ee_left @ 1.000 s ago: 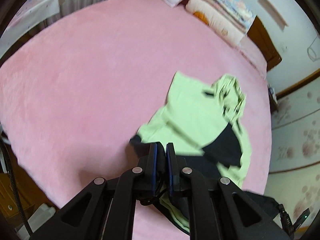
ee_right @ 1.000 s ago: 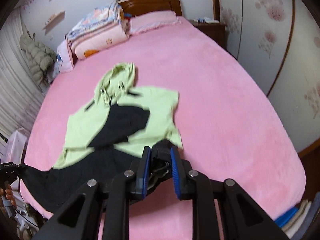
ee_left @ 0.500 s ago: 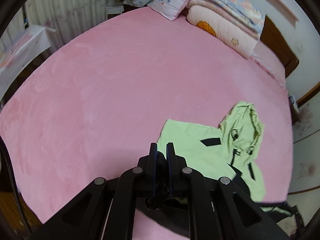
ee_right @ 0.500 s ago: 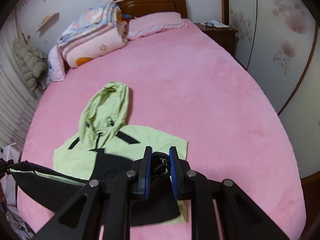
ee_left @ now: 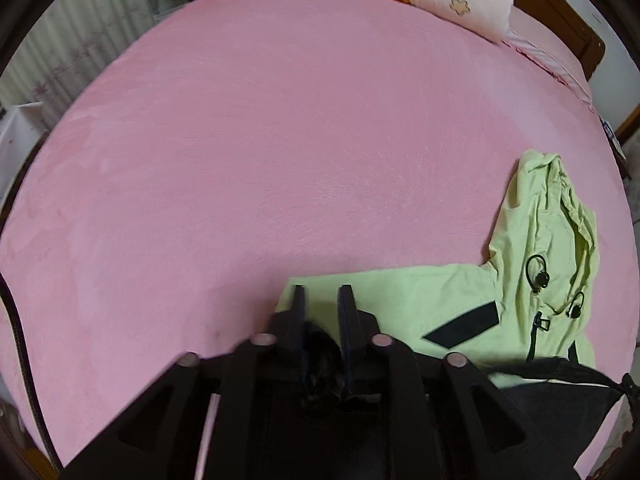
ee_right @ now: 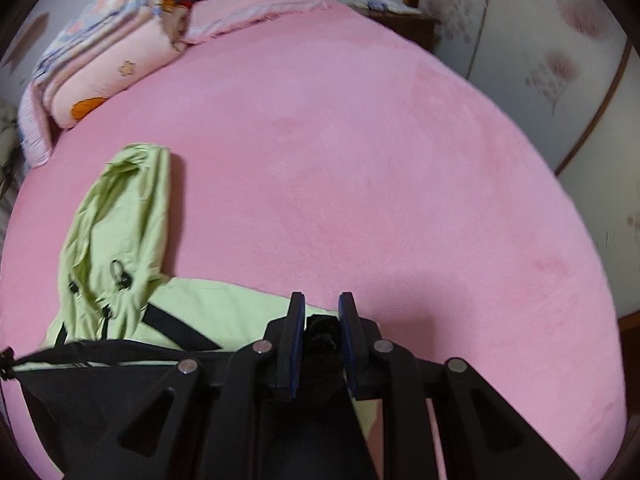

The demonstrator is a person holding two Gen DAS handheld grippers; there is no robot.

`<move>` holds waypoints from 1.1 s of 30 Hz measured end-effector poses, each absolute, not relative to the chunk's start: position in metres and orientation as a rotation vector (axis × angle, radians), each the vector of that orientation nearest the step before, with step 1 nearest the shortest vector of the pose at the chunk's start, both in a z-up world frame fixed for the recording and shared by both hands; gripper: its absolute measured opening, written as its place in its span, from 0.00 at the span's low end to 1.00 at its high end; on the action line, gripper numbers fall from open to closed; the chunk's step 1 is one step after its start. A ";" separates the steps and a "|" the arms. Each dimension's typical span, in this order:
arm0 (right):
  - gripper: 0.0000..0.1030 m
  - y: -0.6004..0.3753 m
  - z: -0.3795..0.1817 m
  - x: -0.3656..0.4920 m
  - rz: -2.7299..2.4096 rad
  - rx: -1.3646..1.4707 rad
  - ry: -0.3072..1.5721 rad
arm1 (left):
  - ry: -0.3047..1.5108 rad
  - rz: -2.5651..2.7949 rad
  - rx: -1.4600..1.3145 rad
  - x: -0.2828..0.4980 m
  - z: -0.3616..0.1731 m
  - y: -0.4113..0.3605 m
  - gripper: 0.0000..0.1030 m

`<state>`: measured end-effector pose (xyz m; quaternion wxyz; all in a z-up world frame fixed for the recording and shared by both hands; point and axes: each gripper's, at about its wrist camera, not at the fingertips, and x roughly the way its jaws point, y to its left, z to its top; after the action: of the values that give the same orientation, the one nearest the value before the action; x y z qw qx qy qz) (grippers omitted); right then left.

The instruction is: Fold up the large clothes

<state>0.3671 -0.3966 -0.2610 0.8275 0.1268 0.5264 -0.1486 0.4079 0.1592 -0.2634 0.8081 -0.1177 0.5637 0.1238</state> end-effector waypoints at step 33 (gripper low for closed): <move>0.37 -0.397 -0.317 0.356 -0.122 0.247 1.157 | 1.106 -0.069 0.022 0.400 -0.303 0.149 0.54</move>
<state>0.3559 -0.3972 -0.3172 0.8285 0.1163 0.5448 -0.0573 0.3997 0.1492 -0.3027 0.8504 0.0102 0.5250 -0.0329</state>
